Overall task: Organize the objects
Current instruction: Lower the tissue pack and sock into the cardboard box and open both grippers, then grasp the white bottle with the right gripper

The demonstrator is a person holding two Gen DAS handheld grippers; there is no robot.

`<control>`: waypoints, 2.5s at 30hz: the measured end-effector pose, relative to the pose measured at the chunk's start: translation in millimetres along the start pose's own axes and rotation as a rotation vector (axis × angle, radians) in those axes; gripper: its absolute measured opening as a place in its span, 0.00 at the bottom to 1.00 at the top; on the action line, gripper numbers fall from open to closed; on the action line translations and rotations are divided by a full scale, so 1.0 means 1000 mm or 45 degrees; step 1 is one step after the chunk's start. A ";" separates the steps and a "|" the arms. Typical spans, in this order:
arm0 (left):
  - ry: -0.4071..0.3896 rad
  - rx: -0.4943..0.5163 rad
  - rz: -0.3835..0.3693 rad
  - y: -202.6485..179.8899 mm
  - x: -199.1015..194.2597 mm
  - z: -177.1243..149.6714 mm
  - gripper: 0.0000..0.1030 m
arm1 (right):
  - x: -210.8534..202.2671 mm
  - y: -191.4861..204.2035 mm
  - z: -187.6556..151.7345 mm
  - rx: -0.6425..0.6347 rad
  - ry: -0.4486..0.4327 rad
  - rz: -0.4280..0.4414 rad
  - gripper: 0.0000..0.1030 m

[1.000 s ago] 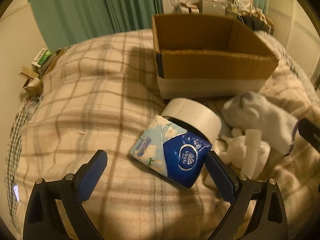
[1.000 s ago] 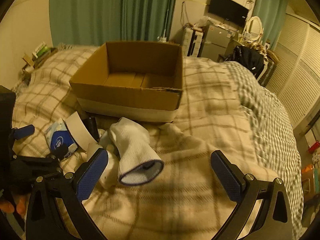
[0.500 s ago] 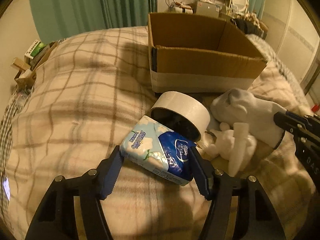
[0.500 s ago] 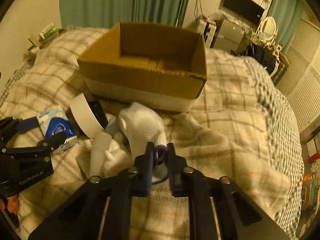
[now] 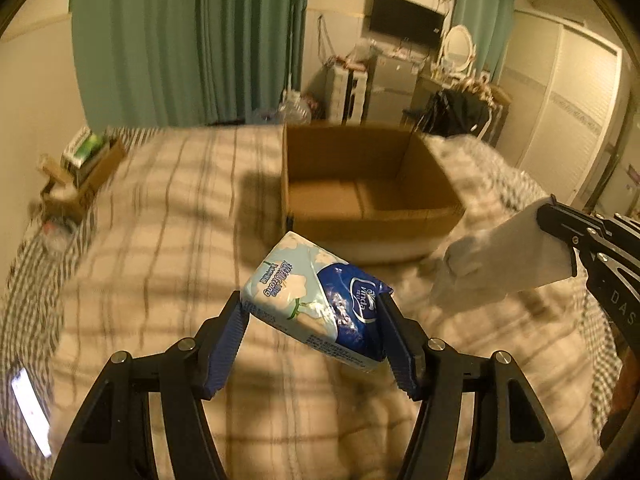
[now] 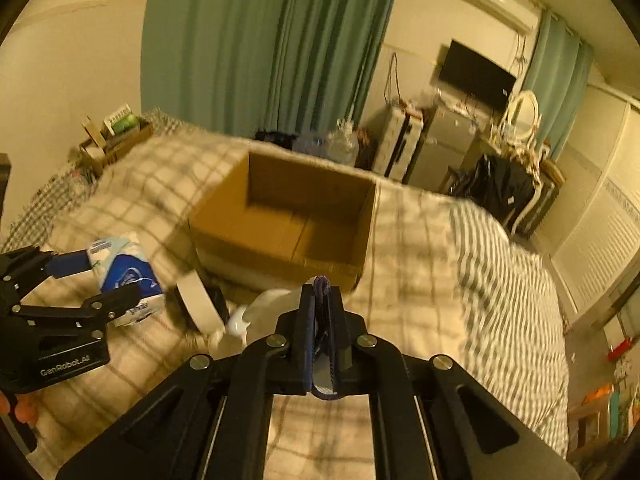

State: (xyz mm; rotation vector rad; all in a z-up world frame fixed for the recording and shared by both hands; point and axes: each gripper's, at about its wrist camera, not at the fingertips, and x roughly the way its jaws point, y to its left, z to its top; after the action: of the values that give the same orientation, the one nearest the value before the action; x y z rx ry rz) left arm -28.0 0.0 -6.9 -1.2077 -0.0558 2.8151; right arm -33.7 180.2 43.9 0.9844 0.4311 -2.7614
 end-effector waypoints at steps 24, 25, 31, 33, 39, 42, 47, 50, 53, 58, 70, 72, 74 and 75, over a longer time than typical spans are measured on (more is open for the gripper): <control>-0.016 0.143 -0.002 -0.018 0.145 0.142 0.64 | 0.144 -0.026 0.130 -0.072 -0.025 -0.015 0.05; -0.015 0.152 0.010 -0.019 0.151 0.139 0.64 | 0.151 -0.026 0.128 -0.075 -0.019 -0.007 0.05; 0.010 0.124 0.045 -0.016 0.162 0.129 0.91 | 0.162 -0.027 0.114 -0.056 -0.015 0.042 0.22; -0.002 0.110 0.054 -0.013 0.154 0.127 0.94 | 0.149 -0.029 0.114 -0.045 -0.045 0.022 0.45; -0.008 0.117 0.089 -0.001 0.104 0.115 1.00 | 0.083 -0.043 0.117 -0.038 -0.104 -0.041 0.64; -0.014 0.102 0.080 0.006 0.070 0.102 1.00 | 0.045 -0.043 0.115 -0.028 -0.118 -0.060 0.69; -0.030 0.063 0.077 0.017 0.025 0.072 1.00 | -0.009 -0.028 0.092 -0.030 -0.107 -0.038 0.73; -0.050 0.030 0.047 0.024 0.008 0.048 1.00 | -0.027 -0.013 0.067 -0.032 -0.080 0.044 0.74; -0.042 -0.039 0.044 0.031 0.004 0.020 1.00 | -0.029 0.012 0.034 -0.055 -0.039 0.062 0.74; 0.020 -0.157 0.116 0.047 0.025 -0.021 1.00 | 0.015 0.034 -0.009 -0.006 0.099 0.052 0.74; 0.147 -0.153 0.191 0.062 0.069 -0.042 1.00 | 0.135 0.073 -0.059 -0.060 0.434 0.118 0.71; 0.172 -0.157 0.182 0.063 0.075 -0.044 1.00 | 0.137 0.078 -0.059 -0.076 0.437 0.128 0.51; 0.187 -0.158 0.177 0.063 0.077 -0.045 1.00 | 0.137 0.081 -0.061 -0.082 0.436 0.146 0.29; 0.187 -0.158 0.175 0.063 0.077 -0.045 1.00 | 0.133 0.080 -0.060 -0.080 0.422 0.149 0.20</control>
State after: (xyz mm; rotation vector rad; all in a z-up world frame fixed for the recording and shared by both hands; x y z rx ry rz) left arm -51.7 -55.8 -98.1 -1.4976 -0.1466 2.8650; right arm -79.1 115.2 -102.3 1.4084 0.4859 -2.4696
